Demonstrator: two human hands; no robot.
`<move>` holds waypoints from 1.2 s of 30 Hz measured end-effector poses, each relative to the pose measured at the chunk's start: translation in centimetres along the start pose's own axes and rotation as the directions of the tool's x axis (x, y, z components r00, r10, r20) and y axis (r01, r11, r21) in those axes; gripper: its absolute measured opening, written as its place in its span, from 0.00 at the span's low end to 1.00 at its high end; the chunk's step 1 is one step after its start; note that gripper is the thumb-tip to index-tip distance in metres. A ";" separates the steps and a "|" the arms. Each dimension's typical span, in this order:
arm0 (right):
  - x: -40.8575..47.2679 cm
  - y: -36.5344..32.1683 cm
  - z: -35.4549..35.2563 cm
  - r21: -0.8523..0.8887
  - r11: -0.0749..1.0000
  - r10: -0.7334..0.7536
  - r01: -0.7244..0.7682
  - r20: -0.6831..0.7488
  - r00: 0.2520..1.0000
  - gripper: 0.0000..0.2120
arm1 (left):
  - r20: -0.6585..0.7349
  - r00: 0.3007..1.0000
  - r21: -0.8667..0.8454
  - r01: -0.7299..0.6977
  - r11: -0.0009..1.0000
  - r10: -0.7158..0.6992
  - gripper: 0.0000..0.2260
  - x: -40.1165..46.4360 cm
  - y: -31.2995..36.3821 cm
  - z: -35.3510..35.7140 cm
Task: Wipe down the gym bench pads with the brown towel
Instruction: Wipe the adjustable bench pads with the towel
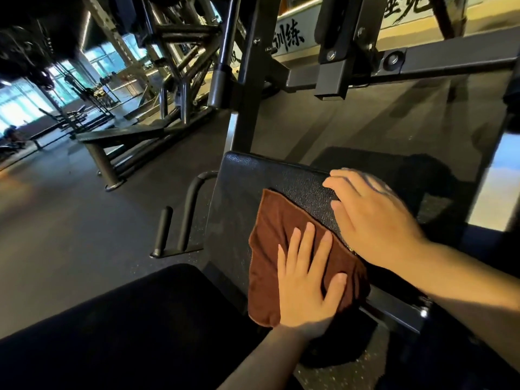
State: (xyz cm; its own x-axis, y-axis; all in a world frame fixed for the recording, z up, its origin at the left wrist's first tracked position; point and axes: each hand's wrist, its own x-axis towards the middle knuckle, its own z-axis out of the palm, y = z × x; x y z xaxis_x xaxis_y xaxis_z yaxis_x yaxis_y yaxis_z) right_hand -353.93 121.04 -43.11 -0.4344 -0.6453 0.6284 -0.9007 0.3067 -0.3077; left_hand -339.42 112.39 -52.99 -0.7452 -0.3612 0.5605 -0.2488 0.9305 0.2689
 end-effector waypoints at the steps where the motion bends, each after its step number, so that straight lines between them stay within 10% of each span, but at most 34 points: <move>1: -0.6 0.1 0.0 -0.037 0.999 -0.027 0.028 0.025 0.999 0.20 | 0.000 1.000 -0.023 0.006 1.000 -0.006 0.25 0.2 0.0 -0.2; 14: -1.8 0.1 -0.1 -0.177 0.979 -0.086 0.099 0.077 0.993 0.20 | -0.028 0.960 -0.132 0.273 0.953 -0.279 0.28 9.2 -2.5 -2.3; 22: -2.1 -0.4 0.7 -0.191 0.980 -0.061 0.061 0.009 0.998 0.23 | 0.030 0.563 -0.111 0.823 0.557 -0.826 0.26 -1.2 -2.1 0.0; 36: -2.1 -1.1 2.1 -0.179 0.984 -0.010 -0.005 -0.080 0.997 0.20 | 0.076 0.629 -0.113 0.776 0.621 -0.773 0.37 -2.5 3.8 -0.1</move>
State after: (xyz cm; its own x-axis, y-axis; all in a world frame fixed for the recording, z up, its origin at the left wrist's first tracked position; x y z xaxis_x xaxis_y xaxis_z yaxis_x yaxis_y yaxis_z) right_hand -352.00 120.54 -45.59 -0.4244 -0.5902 0.6867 -0.8852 0.4299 -0.1776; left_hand -338.41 116.79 -53.31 -0.3235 -0.9424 0.0854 -0.6629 0.2902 0.6902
